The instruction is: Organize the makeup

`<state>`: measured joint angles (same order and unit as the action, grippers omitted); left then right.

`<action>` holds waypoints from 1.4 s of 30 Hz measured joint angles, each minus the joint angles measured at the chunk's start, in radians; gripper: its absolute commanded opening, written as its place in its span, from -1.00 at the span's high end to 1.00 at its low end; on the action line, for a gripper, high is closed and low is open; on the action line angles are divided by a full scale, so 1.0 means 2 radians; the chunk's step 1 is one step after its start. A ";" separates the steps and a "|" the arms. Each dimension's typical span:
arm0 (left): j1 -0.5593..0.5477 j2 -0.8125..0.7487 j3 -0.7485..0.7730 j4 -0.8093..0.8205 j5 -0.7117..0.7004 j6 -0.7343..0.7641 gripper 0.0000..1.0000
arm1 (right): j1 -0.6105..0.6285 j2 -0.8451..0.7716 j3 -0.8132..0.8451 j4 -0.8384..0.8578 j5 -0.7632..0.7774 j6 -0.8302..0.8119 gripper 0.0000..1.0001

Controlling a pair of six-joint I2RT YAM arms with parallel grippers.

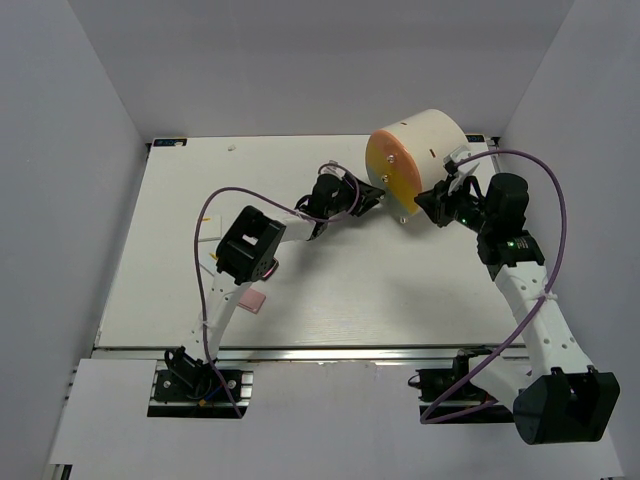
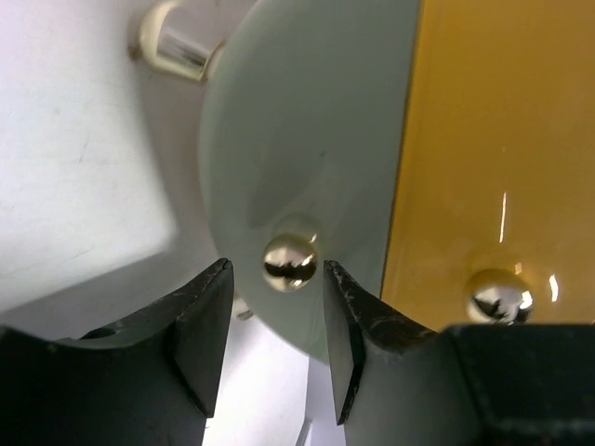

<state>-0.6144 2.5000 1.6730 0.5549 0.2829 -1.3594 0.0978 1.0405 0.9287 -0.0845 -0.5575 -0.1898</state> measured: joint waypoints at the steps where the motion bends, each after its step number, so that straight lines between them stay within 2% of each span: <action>1: 0.000 0.000 0.003 0.000 -0.003 -0.002 -0.04 | 0.000 -0.001 -0.002 0.001 0.000 0.000 0.59; 18: 0.001 0.023 0.014 0.041 -0.016 -0.045 0.20 | -0.003 -0.003 -0.005 0.002 -0.010 0.000 0.59; 23: 0.001 0.023 0.014 0.047 -0.016 -0.051 0.41 | -0.003 -0.003 -0.005 0.002 -0.011 0.000 0.59; 28: 0.002 0.024 0.009 0.057 -0.016 -0.055 0.49 | -0.003 -0.003 -0.005 0.002 -0.011 0.000 0.59; 33: 0.007 0.013 -0.033 0.097 -0.016 -0.060 0.54 | -0.003 -0.003 -0.007 0.003 -0.011 0.000 0.59; 42: 0.032 -0.064 -0.161 0.125 0.002 -0.036 0.55 | -0.003 -0.003 -0.021 0.003 -0.015 0.000 0.57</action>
<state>-0.5507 2.3722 1.3518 0.8055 0.2863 -1.4322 0.0917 1.0348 0.8875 -0.0792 -0.5869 -0.1894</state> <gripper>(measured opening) 0.349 0.209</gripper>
